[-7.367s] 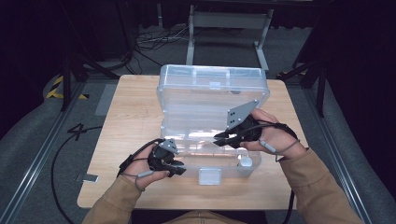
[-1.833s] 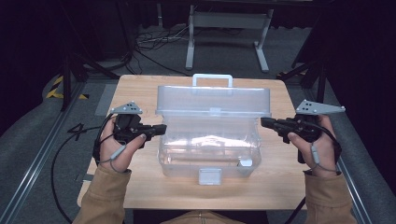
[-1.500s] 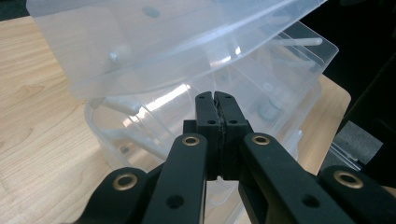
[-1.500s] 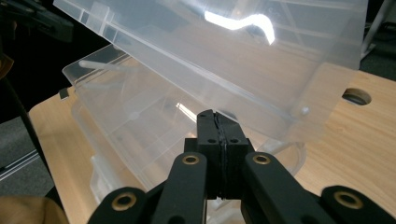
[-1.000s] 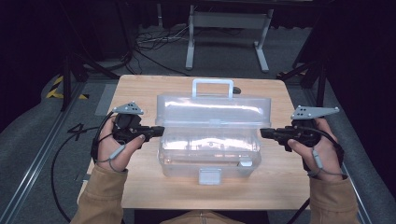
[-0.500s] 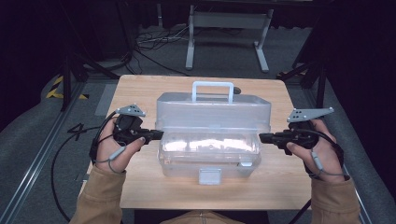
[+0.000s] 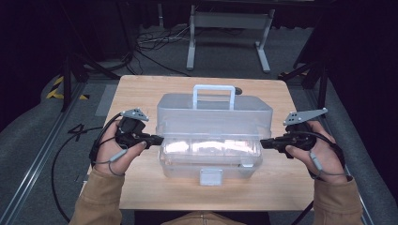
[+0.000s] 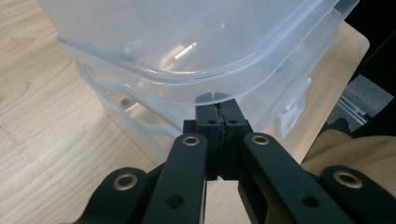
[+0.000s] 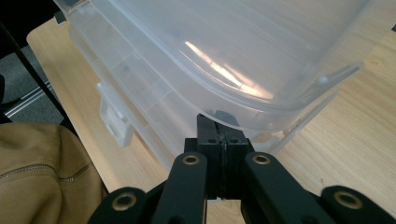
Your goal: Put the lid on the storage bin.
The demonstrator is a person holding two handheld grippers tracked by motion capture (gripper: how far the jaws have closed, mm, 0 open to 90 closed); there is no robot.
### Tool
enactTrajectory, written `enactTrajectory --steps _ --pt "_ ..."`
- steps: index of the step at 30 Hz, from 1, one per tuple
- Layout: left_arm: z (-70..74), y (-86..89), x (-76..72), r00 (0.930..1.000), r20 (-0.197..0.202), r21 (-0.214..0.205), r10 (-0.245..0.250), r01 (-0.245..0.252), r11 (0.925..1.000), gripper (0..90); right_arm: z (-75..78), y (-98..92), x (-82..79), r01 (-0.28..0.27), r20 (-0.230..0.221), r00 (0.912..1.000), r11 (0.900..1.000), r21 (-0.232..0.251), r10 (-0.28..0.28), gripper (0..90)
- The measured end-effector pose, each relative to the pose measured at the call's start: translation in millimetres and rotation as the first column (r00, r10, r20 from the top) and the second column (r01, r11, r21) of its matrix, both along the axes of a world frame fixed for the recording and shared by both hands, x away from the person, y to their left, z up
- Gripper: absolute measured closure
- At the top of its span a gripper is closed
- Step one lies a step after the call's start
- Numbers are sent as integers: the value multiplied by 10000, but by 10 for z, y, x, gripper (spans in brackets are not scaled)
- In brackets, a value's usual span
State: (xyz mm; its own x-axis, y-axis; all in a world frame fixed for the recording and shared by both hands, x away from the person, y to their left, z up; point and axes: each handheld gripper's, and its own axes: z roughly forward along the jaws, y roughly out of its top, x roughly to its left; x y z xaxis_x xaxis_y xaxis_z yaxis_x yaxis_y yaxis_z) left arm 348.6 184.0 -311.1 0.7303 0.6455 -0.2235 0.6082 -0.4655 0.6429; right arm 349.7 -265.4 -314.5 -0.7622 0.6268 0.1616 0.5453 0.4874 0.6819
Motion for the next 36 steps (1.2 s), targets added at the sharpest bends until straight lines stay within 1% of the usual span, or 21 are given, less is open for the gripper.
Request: enactTrajectory --steps 2,7,12,14,19,23,25,28,30,36 --pt "-10 -7 -3 10000 -96 67 3 -3 10000 898 -13 4 5 19 -121 9999 9999 -108 -20 900" --pt "-29 -20 3 9997 -214 307 -71 77 9995 898 -39 0 20 352 -415 9985 9986 -405 -368 900" --pt "-45 -32 2 9989 -441 483 -138 159 9987 898 -51 -4 23 375 -535 9977 9976 -578 -406 900" --pt "-49 -36 1 9988 -467 537 -147 172 9984 898 -56 -2 23 385 -574 9975 9972 -648 -423 900" --pt "-66 -50 3 9973 -669 722 -290 338 9968 898 -71 2 23 280 -666 9972 9958 -869 -339 900" --pt "-88 -55 6 9951 -903 875 -395 474 9950 898 -85 5 20 177 -819 9963 9934 -1131 -271 900" --pt "-96 -61 8 9947 -942 934 -423 512 9943 898 -91 12 16 200 -895 9955 9924 -1210 -310 900" --pt "-107 -63 14 9923 -1091 1108 -589 710 9913 898 -101 19 16 116 -990 9948 9909 -1341 -250 900" --pt "-116 -70 14 9914 -1162 1206 -605 745 9899 898 -111 25 15 57 -1030 9945 9890 -1478 -212 900" --pt "-147 -81 20 9870 -1416 1315 -760 949 9868 897 -139 37 20 -111 -1282 9917 9863 -1646 -103 900"
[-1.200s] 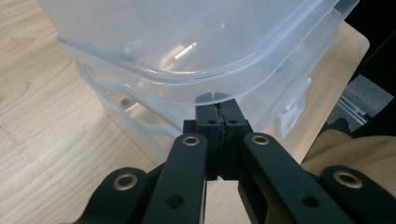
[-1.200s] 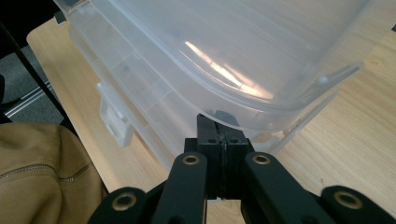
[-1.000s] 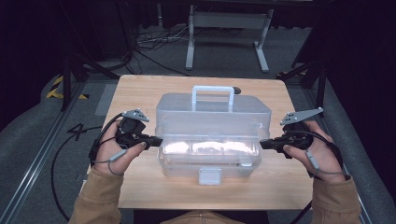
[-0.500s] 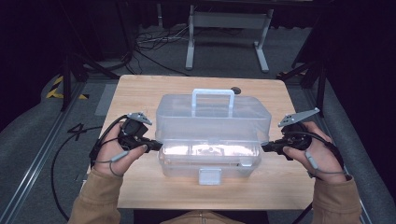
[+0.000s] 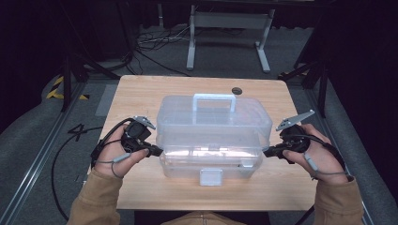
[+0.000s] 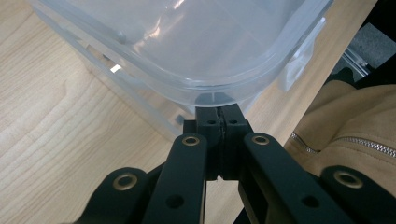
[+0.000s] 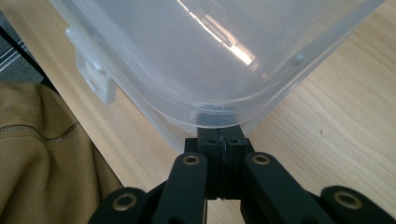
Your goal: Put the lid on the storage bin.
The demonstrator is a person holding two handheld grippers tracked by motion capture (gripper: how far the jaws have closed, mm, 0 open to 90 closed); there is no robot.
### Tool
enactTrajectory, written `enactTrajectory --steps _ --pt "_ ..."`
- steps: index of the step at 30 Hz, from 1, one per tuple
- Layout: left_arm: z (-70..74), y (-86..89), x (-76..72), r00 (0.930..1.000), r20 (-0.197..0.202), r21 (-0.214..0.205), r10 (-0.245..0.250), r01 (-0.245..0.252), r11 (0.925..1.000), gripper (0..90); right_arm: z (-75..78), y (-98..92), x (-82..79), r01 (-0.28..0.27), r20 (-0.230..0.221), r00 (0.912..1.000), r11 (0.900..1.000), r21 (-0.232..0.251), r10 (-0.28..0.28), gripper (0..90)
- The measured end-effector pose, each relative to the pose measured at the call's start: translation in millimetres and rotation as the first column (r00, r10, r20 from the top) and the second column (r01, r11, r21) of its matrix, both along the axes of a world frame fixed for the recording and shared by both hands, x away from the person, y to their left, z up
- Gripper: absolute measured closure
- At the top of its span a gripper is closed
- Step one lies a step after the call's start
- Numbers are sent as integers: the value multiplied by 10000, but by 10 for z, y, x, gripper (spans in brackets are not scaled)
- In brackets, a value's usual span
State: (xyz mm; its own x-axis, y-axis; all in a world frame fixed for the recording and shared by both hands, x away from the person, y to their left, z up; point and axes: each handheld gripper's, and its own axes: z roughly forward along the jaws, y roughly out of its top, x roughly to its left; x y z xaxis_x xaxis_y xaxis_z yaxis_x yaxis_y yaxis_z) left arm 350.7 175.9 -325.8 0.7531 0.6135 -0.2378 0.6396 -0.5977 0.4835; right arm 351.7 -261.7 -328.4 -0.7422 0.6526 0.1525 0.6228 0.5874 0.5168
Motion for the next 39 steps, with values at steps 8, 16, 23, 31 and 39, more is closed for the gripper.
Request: enactTrajectory --steps 8,16,23,31,39 --pt "-33 -1 13 9998 -157 208 -110 113 9997 898 -32 14 5 -147 -188 9997 9996 -222 143 900" --pt "-58 -18 12 9993 -324 441 -192 206 9988 897 -69 35 9 -317 -433 9986 9984 -468 297 900" --pt "-85 -36 13 9983 -513 650 -259 292 9975 897 -100 50 14 -453 -592 9974 9969 -651 414 900" --pt "-118 -52 19 9971 -683 864 -346 404 9954 897 -137 69 25 -588 -825 9952 9948 -831 519 900" --pt "-147 -67 28 9957 -801 1054 -475 558 9929 896 -172 87 36 -711 -1040 9927 9927 -976 608 898"
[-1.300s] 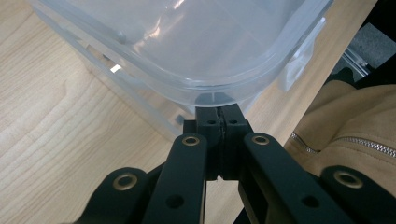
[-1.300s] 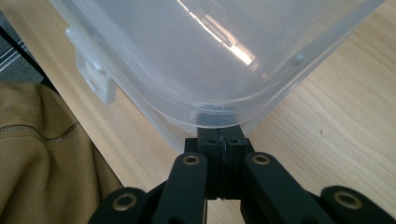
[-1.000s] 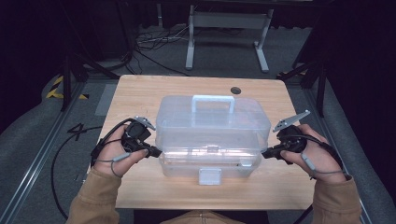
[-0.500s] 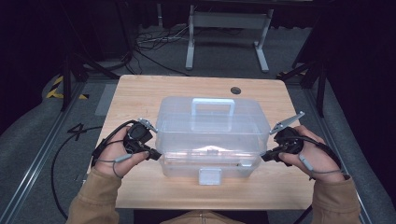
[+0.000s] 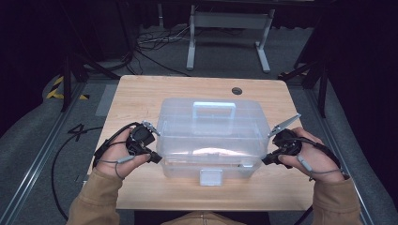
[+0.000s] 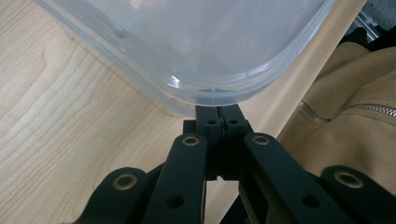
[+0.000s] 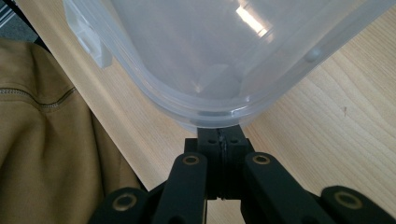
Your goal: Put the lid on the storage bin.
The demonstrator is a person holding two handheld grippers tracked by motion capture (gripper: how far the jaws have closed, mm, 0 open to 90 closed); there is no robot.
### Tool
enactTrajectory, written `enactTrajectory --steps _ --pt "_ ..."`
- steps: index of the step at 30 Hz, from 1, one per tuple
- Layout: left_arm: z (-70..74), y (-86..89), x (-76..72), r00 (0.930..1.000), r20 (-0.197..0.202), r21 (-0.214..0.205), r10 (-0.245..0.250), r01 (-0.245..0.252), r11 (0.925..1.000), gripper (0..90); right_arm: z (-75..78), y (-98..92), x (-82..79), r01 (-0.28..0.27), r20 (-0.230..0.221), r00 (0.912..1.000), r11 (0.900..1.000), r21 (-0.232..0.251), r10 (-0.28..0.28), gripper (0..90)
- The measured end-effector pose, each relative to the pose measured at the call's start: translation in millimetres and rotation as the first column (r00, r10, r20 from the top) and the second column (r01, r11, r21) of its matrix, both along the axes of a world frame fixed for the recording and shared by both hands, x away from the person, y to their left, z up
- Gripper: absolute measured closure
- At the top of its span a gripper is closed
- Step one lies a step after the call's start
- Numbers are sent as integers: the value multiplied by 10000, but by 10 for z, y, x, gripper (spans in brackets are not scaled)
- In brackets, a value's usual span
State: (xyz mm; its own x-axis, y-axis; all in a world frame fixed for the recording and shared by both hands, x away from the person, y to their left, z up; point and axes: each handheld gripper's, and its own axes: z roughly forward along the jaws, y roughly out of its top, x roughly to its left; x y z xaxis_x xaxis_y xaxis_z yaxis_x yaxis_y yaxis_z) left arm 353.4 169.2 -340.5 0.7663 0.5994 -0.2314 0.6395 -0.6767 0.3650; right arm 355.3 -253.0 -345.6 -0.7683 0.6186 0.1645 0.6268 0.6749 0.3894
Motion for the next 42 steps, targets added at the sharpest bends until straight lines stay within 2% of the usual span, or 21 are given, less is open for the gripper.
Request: enactTrajectory --steps 24,42 --pt "-84 -34 6 9992 -336 485 -234 251 9985 892 -87 44 12 -233 -407 9990 9983 -542 211 889" --pt "-115 -50 3 9987 -422 671 -277 305 9973 892 -100 40 11 -318 -572 9980 9977 -596 284 886"
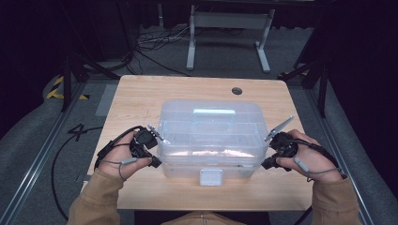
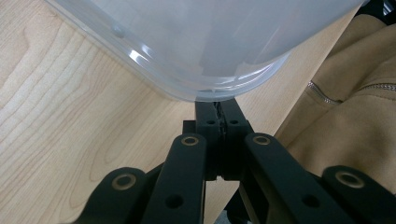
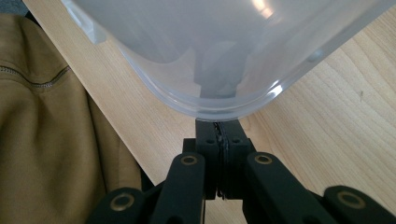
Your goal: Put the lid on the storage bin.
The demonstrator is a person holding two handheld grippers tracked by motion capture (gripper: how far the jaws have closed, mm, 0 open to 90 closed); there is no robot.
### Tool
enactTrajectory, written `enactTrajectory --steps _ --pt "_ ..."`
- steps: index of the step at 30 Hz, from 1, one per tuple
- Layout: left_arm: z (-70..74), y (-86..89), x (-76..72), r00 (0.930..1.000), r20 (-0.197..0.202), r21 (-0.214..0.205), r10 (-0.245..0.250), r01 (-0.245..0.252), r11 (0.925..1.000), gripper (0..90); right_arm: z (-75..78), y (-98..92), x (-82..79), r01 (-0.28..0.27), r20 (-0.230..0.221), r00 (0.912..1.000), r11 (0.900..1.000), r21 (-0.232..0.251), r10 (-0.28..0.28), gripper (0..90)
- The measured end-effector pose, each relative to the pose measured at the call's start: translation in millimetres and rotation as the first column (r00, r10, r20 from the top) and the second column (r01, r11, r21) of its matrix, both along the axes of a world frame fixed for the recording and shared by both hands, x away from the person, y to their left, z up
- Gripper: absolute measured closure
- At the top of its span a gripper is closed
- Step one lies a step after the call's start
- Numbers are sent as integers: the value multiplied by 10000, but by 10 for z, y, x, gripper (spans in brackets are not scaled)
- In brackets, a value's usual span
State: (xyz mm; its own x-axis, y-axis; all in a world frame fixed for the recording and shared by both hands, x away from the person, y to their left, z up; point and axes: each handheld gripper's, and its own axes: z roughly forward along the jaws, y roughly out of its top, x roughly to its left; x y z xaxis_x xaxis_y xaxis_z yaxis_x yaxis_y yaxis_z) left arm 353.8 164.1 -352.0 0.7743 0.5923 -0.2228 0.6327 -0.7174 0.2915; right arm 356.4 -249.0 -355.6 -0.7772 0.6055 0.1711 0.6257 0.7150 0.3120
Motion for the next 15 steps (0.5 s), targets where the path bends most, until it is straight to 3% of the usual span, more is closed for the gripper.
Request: enactTrajectory --steps 11,15 --pt "-33 4 -4 10000 -83 388 -36 39 9992 882 -18 -9 -5 -94 -151 9998 9998 -203 91 880" --pt "-41 22 3 9999 -92 256 -71 73 9996 878 -23 -8 -7 -73 -206 9998 9998 -183 70 880"
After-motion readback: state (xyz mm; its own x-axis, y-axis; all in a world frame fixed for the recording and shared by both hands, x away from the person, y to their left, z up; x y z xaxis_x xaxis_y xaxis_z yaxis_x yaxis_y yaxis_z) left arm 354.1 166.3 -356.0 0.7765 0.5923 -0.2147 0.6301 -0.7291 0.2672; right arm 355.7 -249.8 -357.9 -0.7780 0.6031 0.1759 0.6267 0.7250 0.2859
